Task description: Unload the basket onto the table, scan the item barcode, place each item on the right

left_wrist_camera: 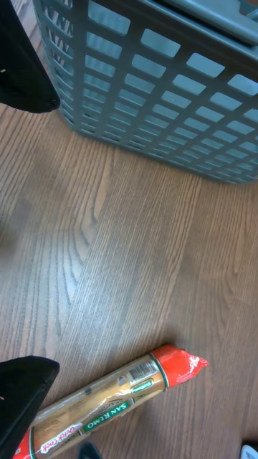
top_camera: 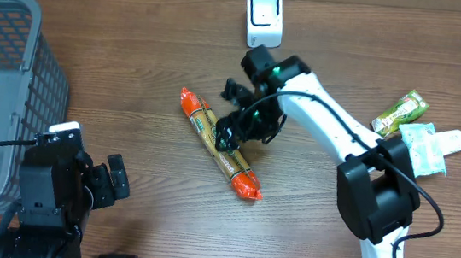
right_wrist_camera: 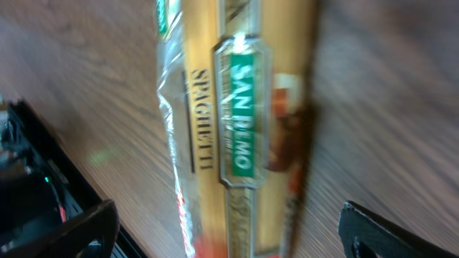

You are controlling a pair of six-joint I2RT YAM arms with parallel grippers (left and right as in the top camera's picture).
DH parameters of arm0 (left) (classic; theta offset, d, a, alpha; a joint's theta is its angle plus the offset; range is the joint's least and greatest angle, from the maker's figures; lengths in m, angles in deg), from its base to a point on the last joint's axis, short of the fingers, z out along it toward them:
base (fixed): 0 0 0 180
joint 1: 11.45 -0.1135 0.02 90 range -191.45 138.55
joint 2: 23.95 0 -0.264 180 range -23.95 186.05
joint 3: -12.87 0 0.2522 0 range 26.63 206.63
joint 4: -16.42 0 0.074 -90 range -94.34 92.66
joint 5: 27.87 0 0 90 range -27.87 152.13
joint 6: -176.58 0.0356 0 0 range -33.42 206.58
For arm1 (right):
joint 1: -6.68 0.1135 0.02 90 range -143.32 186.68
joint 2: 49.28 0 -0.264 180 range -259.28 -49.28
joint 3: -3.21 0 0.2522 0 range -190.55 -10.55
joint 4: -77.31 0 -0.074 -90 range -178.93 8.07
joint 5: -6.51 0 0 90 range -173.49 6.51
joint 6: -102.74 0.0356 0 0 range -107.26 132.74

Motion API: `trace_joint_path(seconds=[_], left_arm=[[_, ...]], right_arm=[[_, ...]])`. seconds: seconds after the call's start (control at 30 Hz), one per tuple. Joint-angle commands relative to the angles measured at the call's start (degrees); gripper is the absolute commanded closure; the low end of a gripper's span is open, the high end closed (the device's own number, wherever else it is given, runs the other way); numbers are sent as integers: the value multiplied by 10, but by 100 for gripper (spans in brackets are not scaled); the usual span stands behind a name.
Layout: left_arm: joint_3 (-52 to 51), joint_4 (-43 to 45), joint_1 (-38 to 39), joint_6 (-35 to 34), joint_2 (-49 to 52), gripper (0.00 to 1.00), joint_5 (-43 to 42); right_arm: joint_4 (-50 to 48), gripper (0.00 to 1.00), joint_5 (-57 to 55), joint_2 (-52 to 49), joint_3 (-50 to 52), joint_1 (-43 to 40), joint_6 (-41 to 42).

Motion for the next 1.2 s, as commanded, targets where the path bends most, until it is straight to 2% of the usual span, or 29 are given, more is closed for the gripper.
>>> trace_joint_path(seconds=[0.0,0.2,0.4,0.63,0.7,0.9,1.07,1.17], left_arm=[[-1,2,-3,-6,-2,0,9],[-1,2,-3,-6,-2,0,9],[-1,2,-3,-6,-2,0,9],[-1,2,-3,-6,-2,0,9],[-1,2,-3,-6,-2,1,9],[-1,2,-3,-6,-2,0,9],[-1,2,-3,-6,-2,0,9],[-1,2,-3,-6,-2,0,9]], right_arm=[[-40,0,34,-10,44,23,-7],[-87,1,21,-27,69,45,63],[-112,13,-57,-45,69,45,183],[-136,17,-100,-45,69,63,232],[-139,29,-100,-45,68,73,231],[-116,94,-96,-44,39,72,215],[-36,96,-164,-32,-17,58,182],[22,96,-288,-10,-56,54,187]])
